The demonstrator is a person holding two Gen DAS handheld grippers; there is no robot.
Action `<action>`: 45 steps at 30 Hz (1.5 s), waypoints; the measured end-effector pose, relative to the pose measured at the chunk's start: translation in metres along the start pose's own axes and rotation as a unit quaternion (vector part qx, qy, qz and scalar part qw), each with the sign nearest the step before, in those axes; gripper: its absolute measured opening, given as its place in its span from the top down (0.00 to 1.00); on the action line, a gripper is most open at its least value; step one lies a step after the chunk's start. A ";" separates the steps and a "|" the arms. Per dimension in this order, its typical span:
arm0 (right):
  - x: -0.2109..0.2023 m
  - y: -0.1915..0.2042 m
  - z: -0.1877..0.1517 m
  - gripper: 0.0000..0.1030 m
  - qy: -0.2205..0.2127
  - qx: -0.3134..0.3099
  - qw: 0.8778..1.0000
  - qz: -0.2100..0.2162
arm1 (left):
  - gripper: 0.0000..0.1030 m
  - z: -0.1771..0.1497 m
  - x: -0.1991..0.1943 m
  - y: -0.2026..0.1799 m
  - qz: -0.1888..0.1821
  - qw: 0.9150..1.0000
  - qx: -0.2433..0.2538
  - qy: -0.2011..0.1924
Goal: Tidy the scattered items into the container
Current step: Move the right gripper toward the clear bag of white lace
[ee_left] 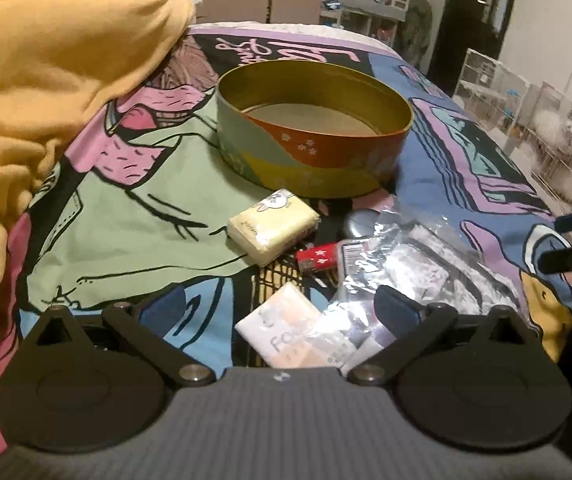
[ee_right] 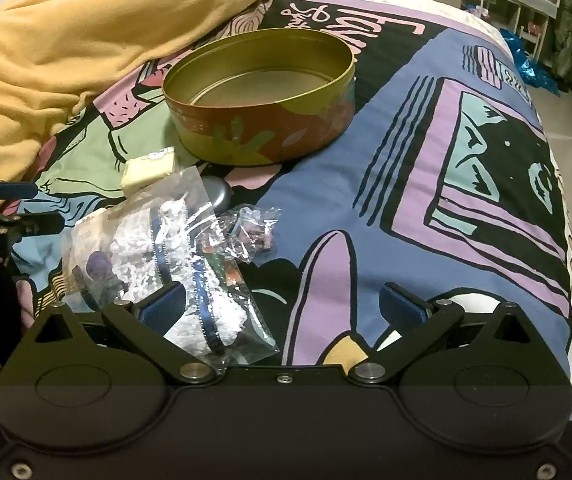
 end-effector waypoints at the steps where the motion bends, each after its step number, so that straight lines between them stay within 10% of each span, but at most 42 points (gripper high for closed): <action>1: 0.000 0.001 0.000 0.00 0.000 -0.001 1.000 0.000 | 0.00 -0.001 0.001 0.002 0.003 1.000 -0.005 0.001; 45: 0.016 0.019 0.003 0.00 0.009 -0.012 0.999 0.042 | 0.00 -0.001 0.015 0.006 -0.020 0.997 -0.075 -0.003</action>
Point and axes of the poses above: each gripper's, at about its wrist camera, not at the fingertips, and x roughly the way its jaws point, y to its left, z to its top, the point moved 8 cm from there along x, roughly the way its jaws point, and after that the axes turned 12 degrees about y, right-handed, at the moved point
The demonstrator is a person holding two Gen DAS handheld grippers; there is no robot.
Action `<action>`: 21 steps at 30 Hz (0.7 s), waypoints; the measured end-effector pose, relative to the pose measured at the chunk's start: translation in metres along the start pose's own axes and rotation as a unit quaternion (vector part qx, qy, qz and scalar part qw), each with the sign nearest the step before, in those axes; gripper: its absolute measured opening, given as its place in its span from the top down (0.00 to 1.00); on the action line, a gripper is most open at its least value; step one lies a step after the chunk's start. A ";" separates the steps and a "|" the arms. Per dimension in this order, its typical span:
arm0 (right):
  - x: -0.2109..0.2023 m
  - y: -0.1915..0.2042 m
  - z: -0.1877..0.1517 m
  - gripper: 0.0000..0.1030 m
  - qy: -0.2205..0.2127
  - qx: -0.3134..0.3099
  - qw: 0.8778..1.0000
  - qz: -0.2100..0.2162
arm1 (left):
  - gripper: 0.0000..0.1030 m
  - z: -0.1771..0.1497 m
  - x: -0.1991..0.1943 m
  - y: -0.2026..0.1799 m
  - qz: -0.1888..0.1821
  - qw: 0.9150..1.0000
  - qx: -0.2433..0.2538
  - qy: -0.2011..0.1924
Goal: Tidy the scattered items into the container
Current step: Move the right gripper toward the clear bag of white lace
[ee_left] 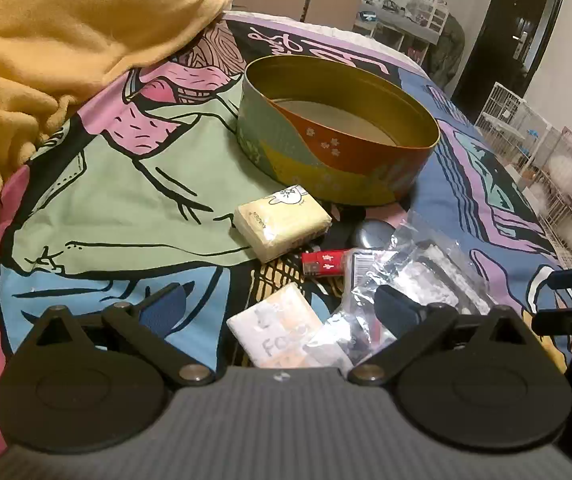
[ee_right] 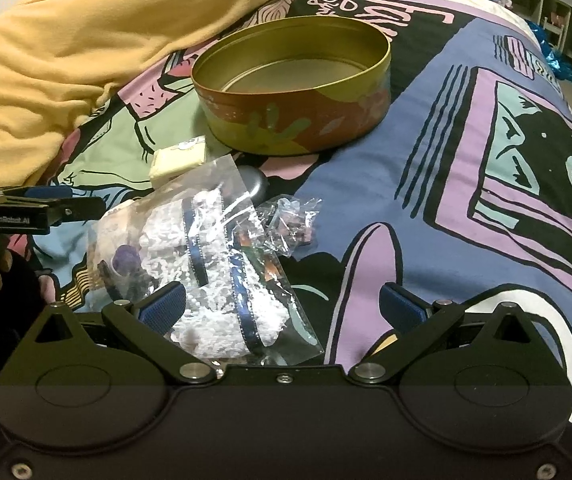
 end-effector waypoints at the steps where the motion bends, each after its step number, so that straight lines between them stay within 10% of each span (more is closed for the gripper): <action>1: 0.000 0.000 0.000 0.00 0.000 -0.001 1.000 0.001 | 0.00 0.000 0.000 -0.001 0.000 1.000 0.001 0.000; 21: 0.005 0.030 -0.002 0.00 0.004 -0.054 0.998 0.038 | 0.00 -0.001 0.002 -0.002 0.000 1.000 0.001 0.001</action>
Point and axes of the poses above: each gripper's, at about its wrist camera, not at the fingertips, and x roughly the way its jaws point, y to its left, z to its top, the point moved 8 cm from there along x, roughly the way its jaws point, and after that the axes turned 12 degrees about y, right-handed, at the moved point
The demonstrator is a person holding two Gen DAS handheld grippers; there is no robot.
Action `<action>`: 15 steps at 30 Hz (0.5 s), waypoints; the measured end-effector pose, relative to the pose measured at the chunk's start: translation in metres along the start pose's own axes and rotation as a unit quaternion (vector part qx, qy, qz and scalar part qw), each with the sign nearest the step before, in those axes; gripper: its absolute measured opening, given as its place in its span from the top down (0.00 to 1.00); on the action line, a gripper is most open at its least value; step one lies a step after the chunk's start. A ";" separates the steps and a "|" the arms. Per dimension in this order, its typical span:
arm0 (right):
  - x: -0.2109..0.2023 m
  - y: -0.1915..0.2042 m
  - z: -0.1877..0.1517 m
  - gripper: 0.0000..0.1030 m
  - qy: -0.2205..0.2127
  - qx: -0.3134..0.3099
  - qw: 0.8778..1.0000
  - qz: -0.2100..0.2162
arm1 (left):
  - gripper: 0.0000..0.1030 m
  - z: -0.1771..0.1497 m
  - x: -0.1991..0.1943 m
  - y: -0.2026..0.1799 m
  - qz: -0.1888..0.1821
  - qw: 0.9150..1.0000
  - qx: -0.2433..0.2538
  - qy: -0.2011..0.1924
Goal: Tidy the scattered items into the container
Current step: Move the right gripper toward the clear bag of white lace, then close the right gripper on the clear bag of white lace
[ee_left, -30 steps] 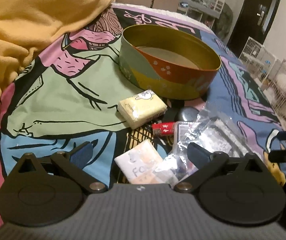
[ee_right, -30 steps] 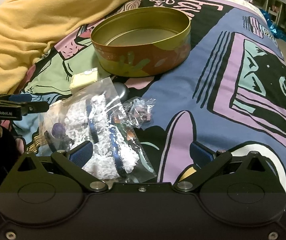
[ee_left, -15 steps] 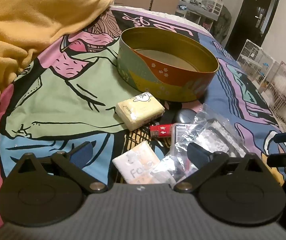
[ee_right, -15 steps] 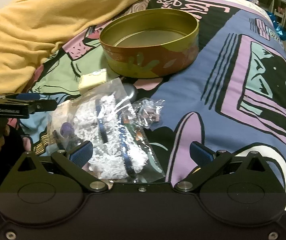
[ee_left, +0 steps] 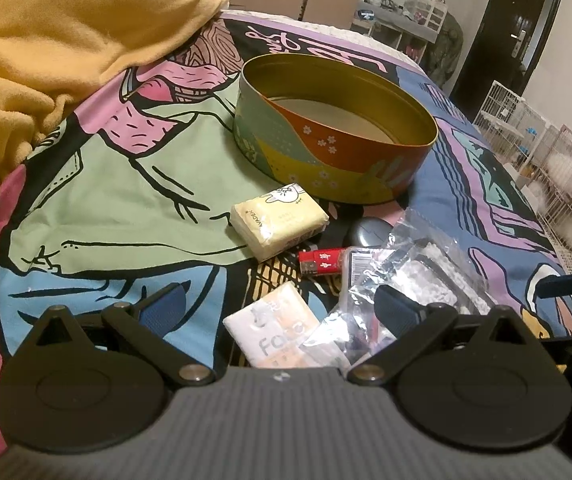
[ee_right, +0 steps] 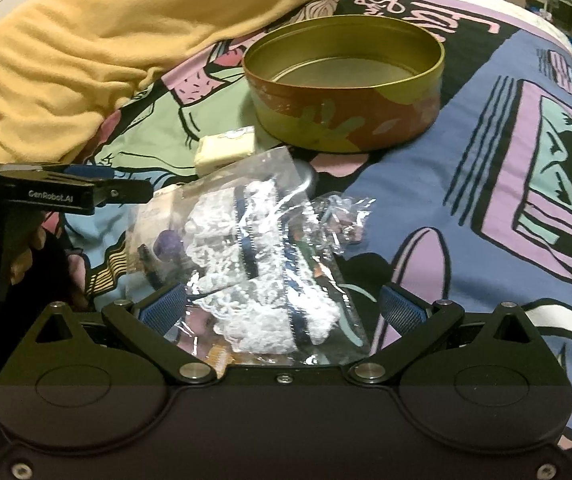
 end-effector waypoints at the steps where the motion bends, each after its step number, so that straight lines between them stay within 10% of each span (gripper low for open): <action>1: 0.002 0.002 0.000 0.00 0.002 -0.004 1.000 0.002 | 0.00 0.000 0.000 0.000 0.000 1.000 -0.001 0.000; 15: 0.020 0.017 0.005 0.00 0.019 -0.033 0.999 0.008 | 0.00 0.000 0.002 0.001 -0.002 1.000 -0.002 0.002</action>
Point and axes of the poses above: each gripper's, at about its wrist camera, not at the fingertips, and x roughly the way its jaws point, y to its left, z to its top, the point moved 8 cm from there along x, roughly the way its jaws point, and after that the axes turned 12 degrees about y, right-handed, at the moved point
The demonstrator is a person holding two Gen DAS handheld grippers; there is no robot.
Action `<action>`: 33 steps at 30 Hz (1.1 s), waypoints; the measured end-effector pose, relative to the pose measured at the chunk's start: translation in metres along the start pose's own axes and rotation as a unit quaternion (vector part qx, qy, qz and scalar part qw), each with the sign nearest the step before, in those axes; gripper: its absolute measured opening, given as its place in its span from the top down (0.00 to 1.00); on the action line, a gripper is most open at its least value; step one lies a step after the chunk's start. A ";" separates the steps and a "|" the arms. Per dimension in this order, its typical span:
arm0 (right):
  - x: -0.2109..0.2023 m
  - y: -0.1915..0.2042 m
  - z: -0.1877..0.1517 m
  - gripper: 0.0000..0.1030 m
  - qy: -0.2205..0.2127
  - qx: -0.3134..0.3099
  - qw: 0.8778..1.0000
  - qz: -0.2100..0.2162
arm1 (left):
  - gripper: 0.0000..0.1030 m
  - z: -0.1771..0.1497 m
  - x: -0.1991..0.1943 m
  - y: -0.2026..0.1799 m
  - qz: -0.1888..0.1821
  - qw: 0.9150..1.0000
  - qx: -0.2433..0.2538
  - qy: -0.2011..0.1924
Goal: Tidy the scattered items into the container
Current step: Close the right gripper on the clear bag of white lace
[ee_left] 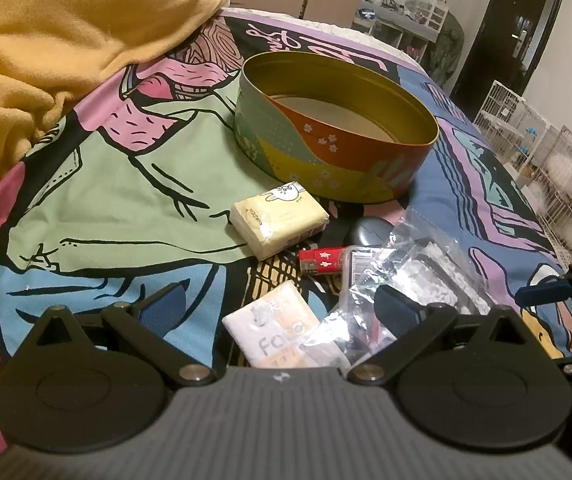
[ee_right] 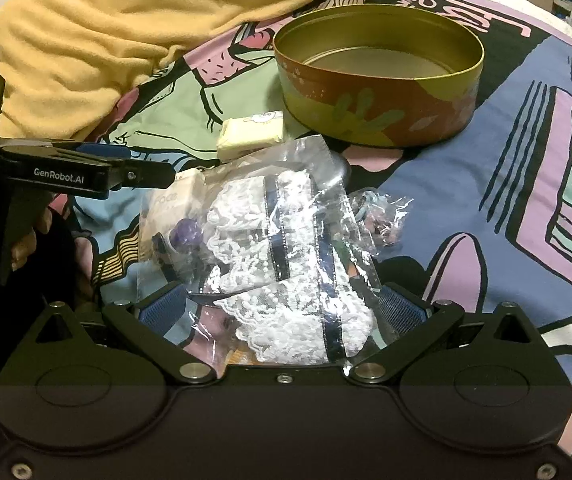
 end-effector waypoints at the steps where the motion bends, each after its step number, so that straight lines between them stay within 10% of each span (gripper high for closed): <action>1: 0.001 0.000 0.000 0.00 0.001 0.000 1.000 0.000 | 0.00 0.000 0.000 0.000 0.000 1.000 0.000 0.000; 12: 0.019 0.003 0.005 0.00 0.022 -0.004 1.000 -0.006 | 0.00 -0.001 -0.001 -0.001 -0.003 1.000 0.000 -0.002; 25: 0.010 -0.005 0.011 0.96 -0.020 0.023 0.999 0.022 | 0.00 0.001 -0.001 0.001 -0.009 1.000 -0.008 -0.002; 33: -0.012 -0.002 0.016 0.99 -0.060 0.019 0.998 0.012 | 0.00 0.001 0.000 0.001 -0.013 1.000 -0.010 -0.003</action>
Point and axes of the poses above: each gripper's, at about its wrist camera, not at the fingertips, and x roughly the way its jaws point, y to its left, z to its top, the point moved 8 cm from there along x, roughly the way its jaws point, and after that the axes turned 12 degrees about y, right-handed, at the moved point
